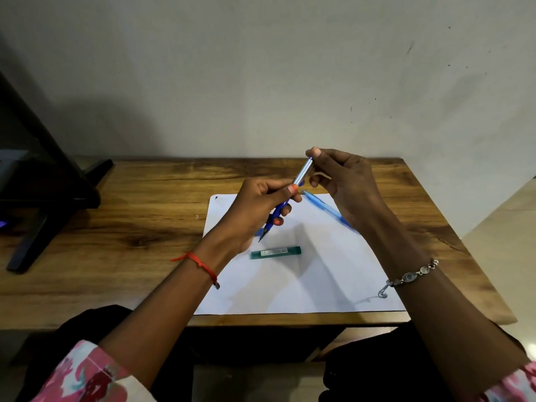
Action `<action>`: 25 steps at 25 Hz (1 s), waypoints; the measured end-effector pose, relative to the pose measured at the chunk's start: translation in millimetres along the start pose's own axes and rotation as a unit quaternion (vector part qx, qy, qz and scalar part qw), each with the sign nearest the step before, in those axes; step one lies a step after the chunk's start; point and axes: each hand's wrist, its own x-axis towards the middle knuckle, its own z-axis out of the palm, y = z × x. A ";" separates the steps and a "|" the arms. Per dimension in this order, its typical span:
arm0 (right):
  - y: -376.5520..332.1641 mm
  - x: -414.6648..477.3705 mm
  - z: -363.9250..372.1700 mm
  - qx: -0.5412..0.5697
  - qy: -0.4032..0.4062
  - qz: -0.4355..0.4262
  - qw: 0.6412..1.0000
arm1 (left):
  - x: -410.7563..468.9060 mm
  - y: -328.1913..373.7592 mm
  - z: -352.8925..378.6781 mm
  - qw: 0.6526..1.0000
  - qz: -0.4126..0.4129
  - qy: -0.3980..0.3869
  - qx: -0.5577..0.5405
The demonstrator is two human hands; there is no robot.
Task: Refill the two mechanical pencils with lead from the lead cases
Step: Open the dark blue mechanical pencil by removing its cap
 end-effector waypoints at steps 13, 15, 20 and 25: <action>4.5 1.1 -1.8 0.090 0.111 0.068 0.987 | 0.4 1.1 8.8 0.999 -0.040 0.003 -0.002; 4.0 -0.2 -0.7 0.091 0.117 0.069 0.987 | 0.2 0.8 8.8 0.999 -0.044 0.005 0.001; -7.5 10.2 -24.1 0.137 0.176 0.071 0.972 | -3.4 -5.1 3.1 0.998 -0.063 0.003 -0.008; -3.3 11.0 -27.0 0.099 0.068 0.209 0.971 | 1.0 -3.3 0.4 0.997 -0.069 0.014 0.017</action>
